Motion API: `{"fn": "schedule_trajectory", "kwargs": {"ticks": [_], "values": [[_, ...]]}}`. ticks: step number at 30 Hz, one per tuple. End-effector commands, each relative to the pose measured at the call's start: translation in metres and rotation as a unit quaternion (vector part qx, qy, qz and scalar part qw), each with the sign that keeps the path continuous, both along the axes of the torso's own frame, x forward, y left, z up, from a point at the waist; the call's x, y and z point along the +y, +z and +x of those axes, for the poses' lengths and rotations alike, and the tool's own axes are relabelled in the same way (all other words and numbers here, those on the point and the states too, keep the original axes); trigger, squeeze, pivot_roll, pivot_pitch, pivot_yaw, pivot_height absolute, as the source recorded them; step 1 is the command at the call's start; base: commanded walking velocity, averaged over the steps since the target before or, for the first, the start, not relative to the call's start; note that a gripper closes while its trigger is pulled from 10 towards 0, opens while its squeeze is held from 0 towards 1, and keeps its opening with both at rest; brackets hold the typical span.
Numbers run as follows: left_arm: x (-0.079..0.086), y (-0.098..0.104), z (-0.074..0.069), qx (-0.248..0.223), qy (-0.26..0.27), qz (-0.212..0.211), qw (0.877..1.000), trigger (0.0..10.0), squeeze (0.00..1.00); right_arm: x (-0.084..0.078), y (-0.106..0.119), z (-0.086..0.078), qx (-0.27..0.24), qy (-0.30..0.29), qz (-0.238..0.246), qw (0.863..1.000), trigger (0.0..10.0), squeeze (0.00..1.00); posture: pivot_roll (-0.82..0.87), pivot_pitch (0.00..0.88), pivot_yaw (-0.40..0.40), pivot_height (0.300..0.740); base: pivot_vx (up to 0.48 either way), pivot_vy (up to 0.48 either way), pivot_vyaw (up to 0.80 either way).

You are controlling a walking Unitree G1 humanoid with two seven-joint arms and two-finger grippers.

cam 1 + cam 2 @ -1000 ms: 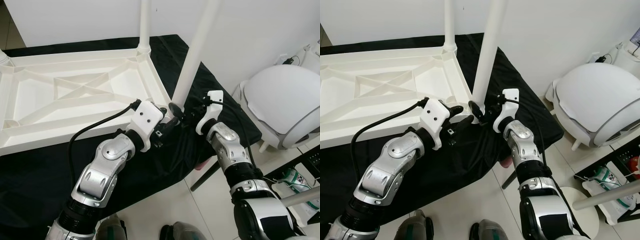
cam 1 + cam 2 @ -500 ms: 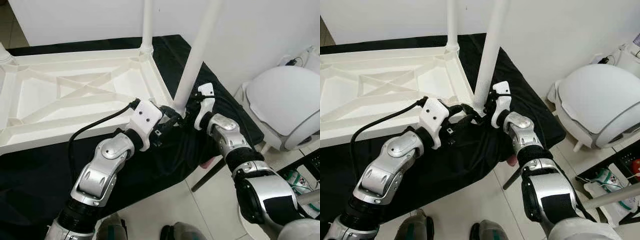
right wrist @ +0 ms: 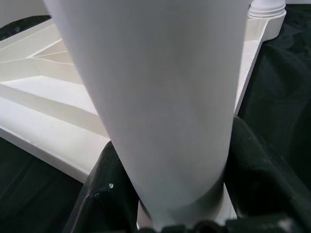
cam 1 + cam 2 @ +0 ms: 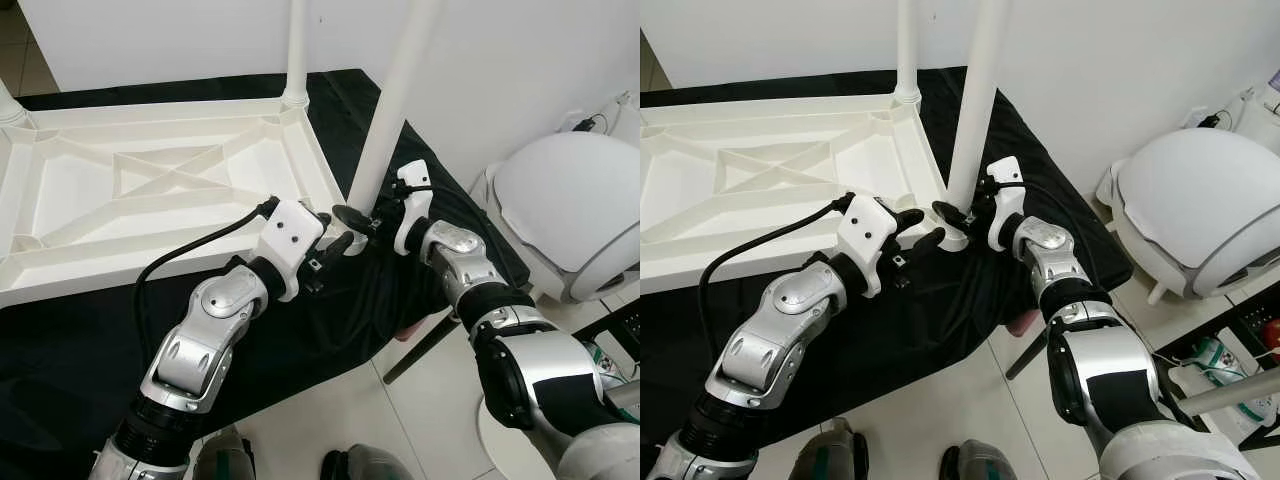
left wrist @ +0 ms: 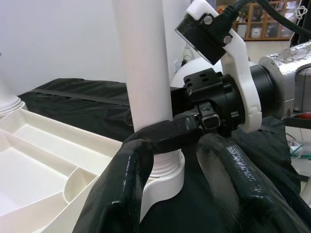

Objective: Building children table

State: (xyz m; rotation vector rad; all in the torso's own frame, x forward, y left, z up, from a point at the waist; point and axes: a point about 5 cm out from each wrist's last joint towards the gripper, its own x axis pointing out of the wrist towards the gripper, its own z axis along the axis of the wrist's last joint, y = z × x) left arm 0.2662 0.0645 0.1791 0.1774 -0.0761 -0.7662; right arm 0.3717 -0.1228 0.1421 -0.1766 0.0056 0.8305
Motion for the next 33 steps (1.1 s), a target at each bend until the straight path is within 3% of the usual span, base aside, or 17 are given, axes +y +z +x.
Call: {"fn": "schedule_trajectory", "kwargs": {"ticks": [1,2,8,11,16,17,18,21,24,26,28,33], "values": [[-0.001,0.003,-0.001,-0.003,-0.005,-0.002,1.000,10.0,0.00,-0.008,-0.013,-0.006,0.018,0.006,-0.023,1.000,0.9,0.00,0.01,0.000,-0.055,0.740,0.000,0.000,0.00],[-0.001,0.003,-0.001,-0.003,-0.006,-0.001,1.000,10.0,0.00,-0.010,-0.013,-0.006,0.018,0.002,-0.016,1.000,10.0,0.00,0.00,0.000,-0.051,0.740,0.000,0.000,0.00],[-0.001,0.002,-0.002,-0.001,-0.009,-0.001,1.000,10.0,0.00,-0.010,-0.011,-0.004,0.025,-0.034,0.026,0.999,10.0,0.00,0.00,0.000,-0.050,0.740,0.000,0.000,0.00],[-0.002,0.001,-0.004,0.003,-0.011,-0.002,1.000,10.0,0.00,-0.002,-0.008,-0.002,0.036,-0.105,0.088,0.990,10.0,0.00,0.00,0.005,-0.046,0.740,0.000,0.000,0.00],[-0.003,0.001,-0.005,0.005,-0.013,-0.002,1.000,10.0,0.00,0.006,-0.008,-0.003,0.044,-0.133,0.111,0.984,10.0,0.00,-0.01,0.007,-0.043,0.740,0.000,0.000,0.00],[-0.003,0.000,-0.006,0.006,-0.014,-0.002,1.000,10.0,0.00,0.011,-0.007,-0.005,0.046,-0.168,0.128,0.976,10.0,0.00,-0.01,0.008,-0.044,0.740,0.000,0.000,0.00],[-0.003,0.000,-0.006,0.006,-0.014,-0.002,1.000,10.0,0.00,0.011,-0.007,-0.005,0.046,-0.168,0.128,0.976,10.0,0.00,-0.01,0.008,-0.044,0.740,0.000,0.000,0.00],[-0.004,0.000,-0.006,0.008,-0.017,-0.002,1.000,10.0,0.00,0.022,-0.006,-0.013,0.029,-0.273,0.146,0.950,10.0,0.00,-0.02,0.011,-0.043,0.740,0.000,0.000,0.00],[-0.004,0.000,-0.006,0.008,-0.018,-0.003,1.000,10.0,0.00,0.026,-0.006,-0.017,0.023,-0.299,0.148,0.942,10.0,0.00,-0.02,0.012,-0.043,0.740,0.000,0.000,0.00],[-0.006,0.000,-0.006,0.009,-0.019,-0.004,1.000,10.0,0.00,0.040,-0.008,-0.027,0.040,-0.329,0.168,0.928,10.0,0.00,-0.01,0.011,-0.046,0.740,0.000,0.000,0.00],[-0.006,-0.001,-0.007,0.010,-0.020,-0.005,1.000,10.0,0.00,0.050,-0.005,-0.032,0.045,-0.311,0.164,0.935,10.0,0.00,-0.02,0.009,-0.046,0.740,0.000,0.000,0.00],[-0.006,-0.001,-0.007,0.011,-0.021,-0.006,1.000,10.0,0.00,0.050,-0.002,-0.035,0.053,-0.310,0.163,0.935,10.0,0.00,-0.02,0.008,-0.047,0.740,0.000,0.000,0.00]]}}
